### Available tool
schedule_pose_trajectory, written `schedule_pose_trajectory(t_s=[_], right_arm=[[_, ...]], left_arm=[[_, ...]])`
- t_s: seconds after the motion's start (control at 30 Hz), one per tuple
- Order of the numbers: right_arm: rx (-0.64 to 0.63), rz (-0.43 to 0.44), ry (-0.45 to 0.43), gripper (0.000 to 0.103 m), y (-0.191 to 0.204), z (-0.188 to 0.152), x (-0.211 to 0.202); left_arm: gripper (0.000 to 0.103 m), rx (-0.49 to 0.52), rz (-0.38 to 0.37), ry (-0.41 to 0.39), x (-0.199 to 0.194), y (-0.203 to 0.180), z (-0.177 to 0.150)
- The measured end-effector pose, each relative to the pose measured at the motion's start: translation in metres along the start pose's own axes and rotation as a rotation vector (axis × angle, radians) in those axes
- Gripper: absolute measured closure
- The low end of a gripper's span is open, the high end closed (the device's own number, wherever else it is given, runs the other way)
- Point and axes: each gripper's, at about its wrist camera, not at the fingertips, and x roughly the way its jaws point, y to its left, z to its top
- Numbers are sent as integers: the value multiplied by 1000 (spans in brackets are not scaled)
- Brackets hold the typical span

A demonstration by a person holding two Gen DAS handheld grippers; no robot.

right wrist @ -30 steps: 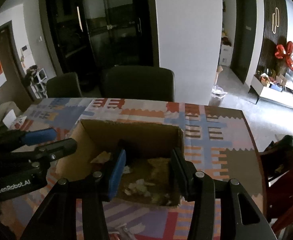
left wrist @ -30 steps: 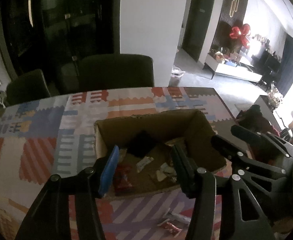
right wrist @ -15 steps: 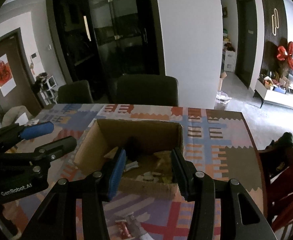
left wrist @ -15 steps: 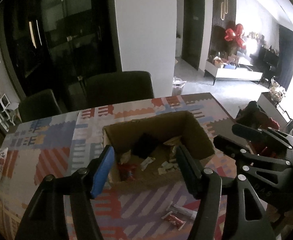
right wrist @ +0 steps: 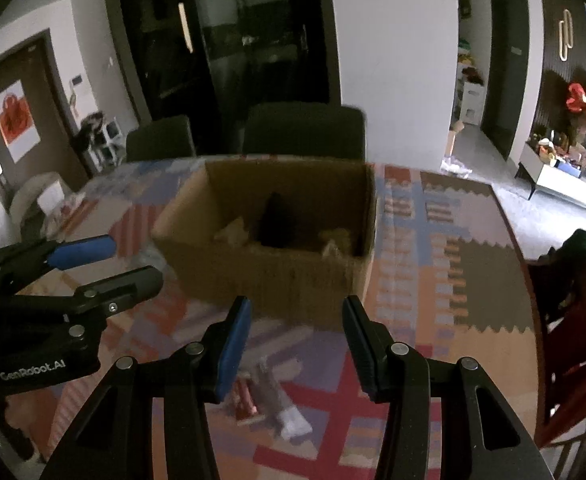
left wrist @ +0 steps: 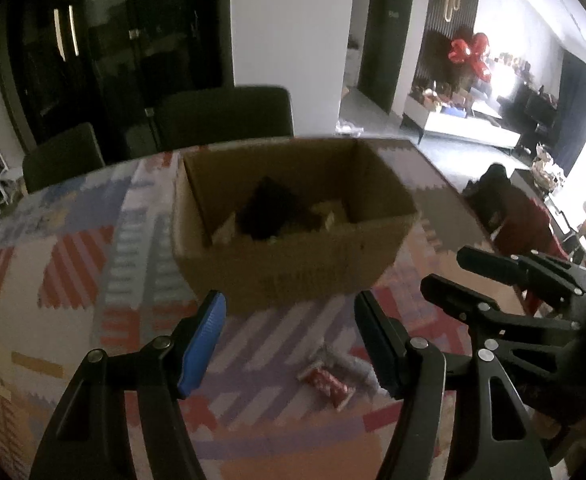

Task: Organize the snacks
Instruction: 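Withdraw both open tools from the box toward the red bag and white bar, then grasp the red snack bag with the left tool while the right tool grasps the white bar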

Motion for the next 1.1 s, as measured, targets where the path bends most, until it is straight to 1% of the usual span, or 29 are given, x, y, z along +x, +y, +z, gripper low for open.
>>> schedule_pose_trajectory(t_s=[0.13, 0.33, 0.47, 0.6, 0.7, 0.83, 0.93, 1.1], right_arm=[[-5, 11, 39, 55, -2, -19, 11], [-15, 29, 119, 55, -5, -49, 30], [-15, 68, 180, 55, -5, -68, 45], [-26, 85, 230, 55, -4, -82, 59], [-23, 99, 256, 55, -4, -89, 68], [-26, 108, 276, 56, -3, -93, 80], [-24, 116, 297, 62, -4, -97, 90], [-22, 119, 310, 62, -4, -100, 99]], left_arm=[[39, -12, -17, 30, 12, -4, -23], [45, -35, -33, 103, 31, -7, -52], [47, -47, -59, 141, 44, -9, -66], [51, -62, -79, 175, 57, -8, -74], [52, -76, -101, 217, 69, -8, -80], [53, -115, -138, 276, 85, -8, -85], [55, -144, -156, 308, 96, -7, -87], [58, -188, -167, 347, 109, -5, -87]])
